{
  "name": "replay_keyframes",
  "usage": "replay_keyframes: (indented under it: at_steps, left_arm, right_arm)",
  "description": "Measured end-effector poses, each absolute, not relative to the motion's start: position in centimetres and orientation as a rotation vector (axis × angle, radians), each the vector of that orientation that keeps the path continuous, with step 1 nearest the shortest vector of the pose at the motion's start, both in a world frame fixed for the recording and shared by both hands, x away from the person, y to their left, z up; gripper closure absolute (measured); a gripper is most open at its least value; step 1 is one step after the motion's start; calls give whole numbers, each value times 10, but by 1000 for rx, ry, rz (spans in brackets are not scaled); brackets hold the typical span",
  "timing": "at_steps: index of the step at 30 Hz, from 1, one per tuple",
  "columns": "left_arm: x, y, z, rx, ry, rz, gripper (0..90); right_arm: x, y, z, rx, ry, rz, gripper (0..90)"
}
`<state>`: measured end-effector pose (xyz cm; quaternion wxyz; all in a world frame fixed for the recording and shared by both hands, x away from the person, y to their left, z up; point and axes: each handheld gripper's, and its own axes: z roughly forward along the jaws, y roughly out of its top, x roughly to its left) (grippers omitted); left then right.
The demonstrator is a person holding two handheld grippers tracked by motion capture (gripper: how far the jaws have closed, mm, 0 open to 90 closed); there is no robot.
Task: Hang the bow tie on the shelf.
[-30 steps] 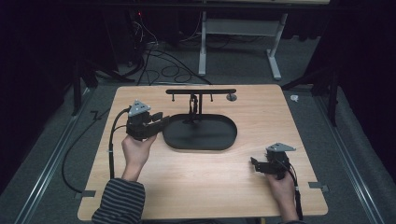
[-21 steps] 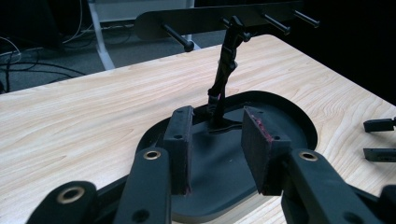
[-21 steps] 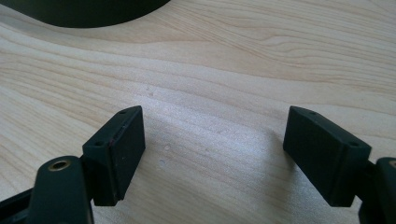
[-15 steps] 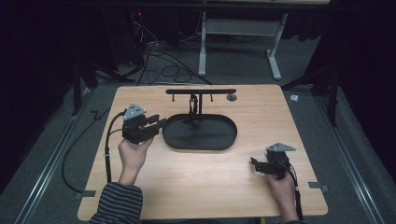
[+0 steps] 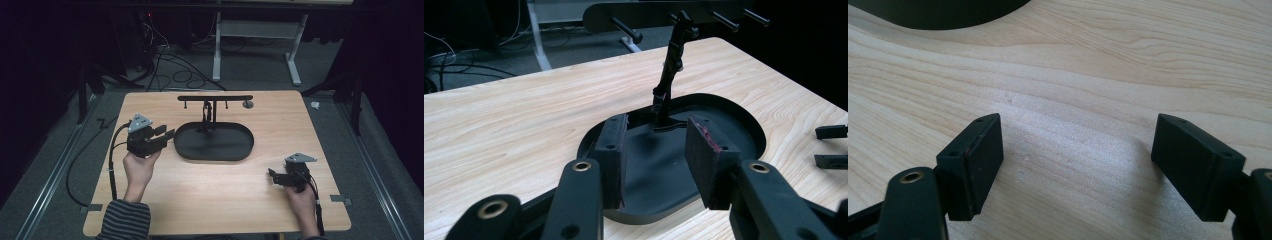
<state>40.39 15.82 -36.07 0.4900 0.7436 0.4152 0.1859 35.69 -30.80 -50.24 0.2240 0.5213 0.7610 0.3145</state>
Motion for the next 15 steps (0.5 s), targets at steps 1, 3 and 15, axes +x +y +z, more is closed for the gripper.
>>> replay_keyframes:
  at_steps: [1, 3, 15]
  left_arm:
    - [403, 159, -361, 1805, 1010, 450, 614]
    - [402, 160, -362, 1802, 1015, 450, 611]
    - [397, 171, -366, 1779, 1041, 459, 602]
  right_arm:
    - [357, -308, -502, 1439, 2100, 868, 219]
    - [357, -308, -502, 1437, 2101, 868, 219]
    - [357, -308, -502, 1439, 2101, 868, 218]
